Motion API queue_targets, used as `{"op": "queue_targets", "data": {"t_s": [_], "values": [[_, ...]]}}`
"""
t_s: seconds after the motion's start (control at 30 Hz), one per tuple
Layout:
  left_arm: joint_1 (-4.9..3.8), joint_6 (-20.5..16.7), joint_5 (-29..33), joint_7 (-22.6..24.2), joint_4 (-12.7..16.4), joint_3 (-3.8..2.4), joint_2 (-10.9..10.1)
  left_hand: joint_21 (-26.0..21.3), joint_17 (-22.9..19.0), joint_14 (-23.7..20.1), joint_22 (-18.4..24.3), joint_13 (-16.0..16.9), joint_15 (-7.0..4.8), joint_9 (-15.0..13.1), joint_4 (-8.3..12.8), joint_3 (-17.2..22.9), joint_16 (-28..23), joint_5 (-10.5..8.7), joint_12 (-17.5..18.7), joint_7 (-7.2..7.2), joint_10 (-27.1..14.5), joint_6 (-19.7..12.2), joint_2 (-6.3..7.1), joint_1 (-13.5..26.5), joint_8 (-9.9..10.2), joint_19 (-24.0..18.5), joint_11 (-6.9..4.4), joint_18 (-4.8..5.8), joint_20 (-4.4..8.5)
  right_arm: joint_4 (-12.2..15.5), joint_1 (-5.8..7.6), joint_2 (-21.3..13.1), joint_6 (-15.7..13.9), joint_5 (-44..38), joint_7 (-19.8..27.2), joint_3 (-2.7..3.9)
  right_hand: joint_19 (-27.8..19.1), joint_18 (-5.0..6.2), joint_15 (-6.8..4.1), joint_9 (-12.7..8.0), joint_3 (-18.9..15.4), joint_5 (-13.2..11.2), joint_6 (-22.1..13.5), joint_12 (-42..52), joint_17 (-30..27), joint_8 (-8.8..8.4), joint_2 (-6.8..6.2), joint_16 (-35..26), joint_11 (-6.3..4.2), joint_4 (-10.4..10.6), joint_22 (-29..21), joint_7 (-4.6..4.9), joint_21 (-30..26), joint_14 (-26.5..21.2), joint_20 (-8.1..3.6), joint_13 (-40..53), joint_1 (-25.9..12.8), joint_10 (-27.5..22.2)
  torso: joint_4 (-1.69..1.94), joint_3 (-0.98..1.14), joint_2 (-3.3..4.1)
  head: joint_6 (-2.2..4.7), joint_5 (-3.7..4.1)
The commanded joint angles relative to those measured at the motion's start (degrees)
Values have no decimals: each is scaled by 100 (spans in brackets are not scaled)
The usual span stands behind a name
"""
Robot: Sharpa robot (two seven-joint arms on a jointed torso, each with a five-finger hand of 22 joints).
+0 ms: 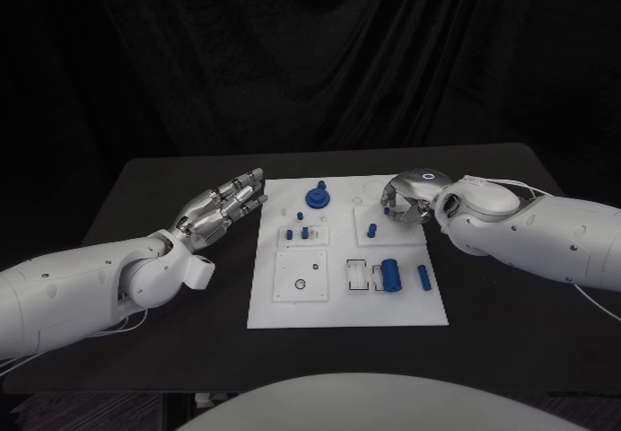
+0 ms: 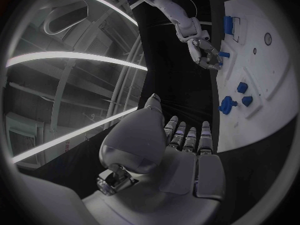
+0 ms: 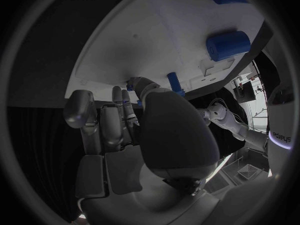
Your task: Assemble the parts on the task board
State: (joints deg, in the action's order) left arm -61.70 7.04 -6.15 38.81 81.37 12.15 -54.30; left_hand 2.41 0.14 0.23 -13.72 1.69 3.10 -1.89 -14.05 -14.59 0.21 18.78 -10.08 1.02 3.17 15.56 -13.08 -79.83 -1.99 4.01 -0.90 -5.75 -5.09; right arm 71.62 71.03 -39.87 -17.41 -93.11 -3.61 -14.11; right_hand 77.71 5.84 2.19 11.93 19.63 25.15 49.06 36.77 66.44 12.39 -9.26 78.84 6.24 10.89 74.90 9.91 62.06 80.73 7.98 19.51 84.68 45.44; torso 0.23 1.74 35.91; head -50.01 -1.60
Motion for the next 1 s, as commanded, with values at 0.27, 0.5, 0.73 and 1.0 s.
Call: {"op": "queue_targets", "data": {"t_s": [0.27, 0.5, 0.73, 1.0], "values": [[28, 118, 48, 817, -33, -7, 36, -24, -4, 5, 11, -7, 53, -2, 65, 8, -10, 72, 28, -10, -1, -17, -6, -95, 12, -2, 71, -12, -39, -114, -42, 69, 87, 95, 93, 5, 26, -11, -86, 24, 126, 141, 253, -44, 7, -5, 64, 22, -50, -102, 759, -46, 50, 16, -64, -56, 121, 227, -8, -1, 0, 1, -8], [45, 138, 48, 809, -53, -7, 59, -21, 0, 14, 13, -5, 72, -4, 107, 28, -7, 131, 21, -16, 3, -8, -15, -129, 10, 5, 92, -14, -59, -185, -57, 127, 98, 102, 126, 6, 50, -21, -115, 70, 123, 145, 398, -54, 29, 31, 75, 36, -86, -160, 774, -82, 110, 31, -90, -79, 119, 339, -1, -3, -5, 1, 2], [59, 149, 48, 798, -73, -7, 70, -19, 2, 20, 26, -6, 88, -5, 191, 61, -5, 196, 24, -29, 1, -7, -14, -188, 10, 10, 100, -20, -82, -196, -67, 151, 126, 104, 148, 7, 52, -22, -121, 73, 103, 106, 384, -63, 22, 7, 47, 34, -91, -172, 774, -83, 116, 31, -98, -88, 97, 375, -1, -8, -11, 1, 4], [72, 150, 48, 783, -105, -7, 88, -17, 2, 21, 31, -8, 102, -3, 254, 87, -4, 252, 39, -23, -10, -27, -14, -222, 13, 15, 104, -24, -100, -196, -77, 162, 191, 104, 156, 7, 35, -18, -127, 83, 70, 40, 336, -111, -18, -47, -6, 13, -98, -204, 765, -98, 89, 14, -108, -106, 62, 348, -5, -4, -8, 1, 2]]}}
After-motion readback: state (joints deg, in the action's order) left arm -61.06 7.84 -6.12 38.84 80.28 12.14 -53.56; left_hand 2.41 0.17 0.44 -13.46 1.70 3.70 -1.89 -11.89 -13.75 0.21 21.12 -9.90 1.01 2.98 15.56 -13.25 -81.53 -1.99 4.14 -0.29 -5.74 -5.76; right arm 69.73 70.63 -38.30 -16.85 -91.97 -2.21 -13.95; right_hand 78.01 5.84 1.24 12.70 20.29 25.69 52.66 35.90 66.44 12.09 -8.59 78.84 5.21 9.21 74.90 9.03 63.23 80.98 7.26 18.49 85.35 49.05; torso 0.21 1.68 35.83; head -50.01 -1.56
